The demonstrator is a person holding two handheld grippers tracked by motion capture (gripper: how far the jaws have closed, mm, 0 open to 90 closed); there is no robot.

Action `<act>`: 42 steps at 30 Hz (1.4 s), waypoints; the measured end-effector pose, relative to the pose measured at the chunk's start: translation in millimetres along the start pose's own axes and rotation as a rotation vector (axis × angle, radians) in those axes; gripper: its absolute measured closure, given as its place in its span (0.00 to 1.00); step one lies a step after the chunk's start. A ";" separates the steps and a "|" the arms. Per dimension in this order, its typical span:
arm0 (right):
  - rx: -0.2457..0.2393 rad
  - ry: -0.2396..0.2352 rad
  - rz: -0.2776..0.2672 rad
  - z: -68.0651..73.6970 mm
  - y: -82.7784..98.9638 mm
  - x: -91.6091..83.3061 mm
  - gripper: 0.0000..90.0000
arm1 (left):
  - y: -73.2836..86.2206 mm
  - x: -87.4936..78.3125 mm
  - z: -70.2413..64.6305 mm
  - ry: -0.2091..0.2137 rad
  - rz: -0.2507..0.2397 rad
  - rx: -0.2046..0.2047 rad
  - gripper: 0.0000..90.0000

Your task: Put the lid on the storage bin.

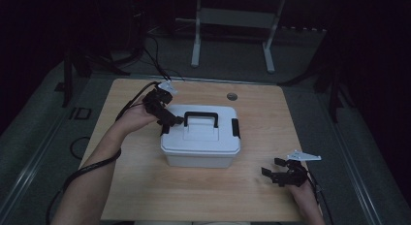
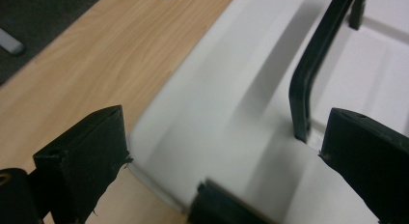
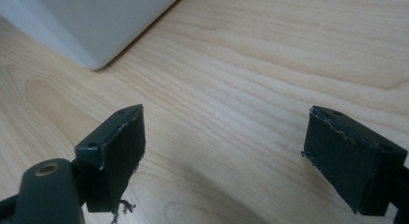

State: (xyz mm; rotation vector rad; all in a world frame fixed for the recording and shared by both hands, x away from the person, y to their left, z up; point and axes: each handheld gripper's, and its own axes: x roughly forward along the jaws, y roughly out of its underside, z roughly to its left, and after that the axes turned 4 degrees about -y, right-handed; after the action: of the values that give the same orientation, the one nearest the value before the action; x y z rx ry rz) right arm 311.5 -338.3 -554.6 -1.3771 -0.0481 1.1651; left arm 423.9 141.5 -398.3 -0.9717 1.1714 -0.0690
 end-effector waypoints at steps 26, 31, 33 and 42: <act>-0.005 0.023 0.000 0.5 -0.3 -0.1 0.16 | 84.6 -34.3 -11.2 -0.018 -0.132 -0.095 0.02; -0.006 0.025 -0.001 0.0 -0.1 -0.1 0.16 | 98.3 -40.9 -15.4 -0.020 -0.153 -0.103 0.02; -0.007 0.026 0.002 0.0 0.0 0.1 0.16 | 105.5 -42.6 -16.6 -0.021 -0.153 -0.106 0.02; -0.007 0.029 0.000 0.1 -0.5 -0.1 0.16 | 139.8 -37.9 -20.8 -0.026 -0.159 -0.135 0.02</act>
State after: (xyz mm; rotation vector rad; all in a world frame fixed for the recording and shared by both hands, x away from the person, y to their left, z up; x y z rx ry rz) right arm 311.7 -338.1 -554.1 -1.4004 -0.0315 1.1452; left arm 331.9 233.7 -465.0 -1.1809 1.0842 -0.1048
